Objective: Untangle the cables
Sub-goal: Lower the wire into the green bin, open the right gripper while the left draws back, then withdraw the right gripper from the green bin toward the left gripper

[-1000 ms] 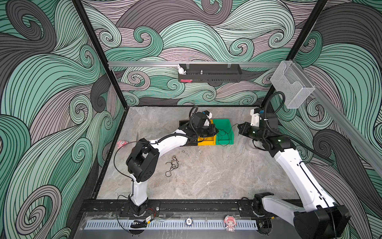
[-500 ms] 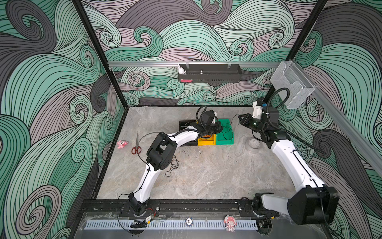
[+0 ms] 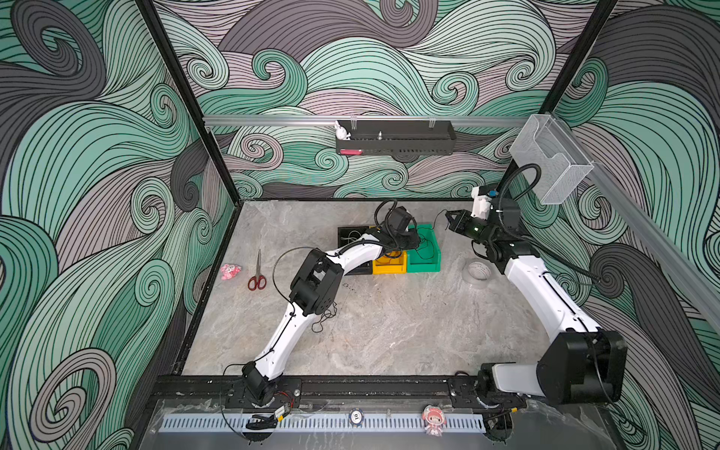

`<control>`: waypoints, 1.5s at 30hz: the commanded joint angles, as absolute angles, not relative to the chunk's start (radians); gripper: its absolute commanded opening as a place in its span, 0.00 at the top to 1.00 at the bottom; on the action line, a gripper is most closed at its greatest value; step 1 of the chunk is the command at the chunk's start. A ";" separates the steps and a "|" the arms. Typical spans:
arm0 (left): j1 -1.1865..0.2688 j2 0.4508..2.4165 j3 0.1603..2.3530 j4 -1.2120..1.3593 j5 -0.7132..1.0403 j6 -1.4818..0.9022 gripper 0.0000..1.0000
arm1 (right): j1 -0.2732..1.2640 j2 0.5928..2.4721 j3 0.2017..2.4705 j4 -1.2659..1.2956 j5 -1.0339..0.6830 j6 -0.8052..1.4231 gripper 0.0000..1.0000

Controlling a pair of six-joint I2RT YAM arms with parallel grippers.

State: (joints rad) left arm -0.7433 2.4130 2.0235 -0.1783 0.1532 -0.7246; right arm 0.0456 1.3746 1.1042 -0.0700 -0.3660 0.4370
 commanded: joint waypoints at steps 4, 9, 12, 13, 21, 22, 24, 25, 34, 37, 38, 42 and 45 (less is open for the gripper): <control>-0.754 2.391 2.055 -0.239 0.143 -0.686 0.57 | 0.040 1.450 1.092 -0.043 -0.343 0.401 0.98; -0.755 2.318 2.018 -0.232 0.141 -0.676 0.54 | 0.040 1.480 1.088 -0.047 -0.348 0.398 0.98; -0.755 2.247 1.977 -0.224 0.140 -0.671 0.53 | 0.044 1.503 1.090 -0.055 -0.350 0.398 0.98; -0.755 2.221 1.958 -0.221 0.138 -0.666 0.53 | 0.043 1.514 1.094 -0.064 -0.350 0.400 0.98; -0.750 1.948 1.680 -0.173 0.122 -0.607 0.53 | 0.094 1.666 1.185 -0.199 -0.369 0.378 0.98; -0.749 1.914 1.638 -0.161 0.114 -0.604 0.53 | 0.104 1.686 1.196 -0.215 -0.363 0.376 0.98; -0.743 1.829 1.534 -0.132 0.096 -0.602 0.53 | 0.122 1.722 1.203 -0.217 -0.353 0.381 0.97; -0.738 1.791 1.487 -0.123 0.087 -0.601 0.53 | 0.130 1.733 1.205 -0.216 -0.348 0.386 0.98; -0.701 1.407 1.093 -0.232 -0.044 -0.579 0.52 | 0.179 1.867 1.273 -0.265 -0.292 0.400 0.97; -0.696 1.289 0.984 -0.261 -0.083 -0.582 0.51 | 0.204 1.904 1.296 -0.290 -0.255 0.401 0.97; -0.695 1.254 0.958 -0.271 -0.094 -0.587 0.51 | 0.212 1.917 1.307 -0.305 -0.229 0.402 0.97; -0.689 1.118 0.829 -0.323 -0.134 -0.615 0.51 | 0.224 1.952 1.323 -0.343 -0.183 0.397 0.94; -0.685 1.022 0.723 -0.327 -0.187 -0.640 0.49 | 0.224 1.945 1.325 -0.354 -0.182 0.391 0.90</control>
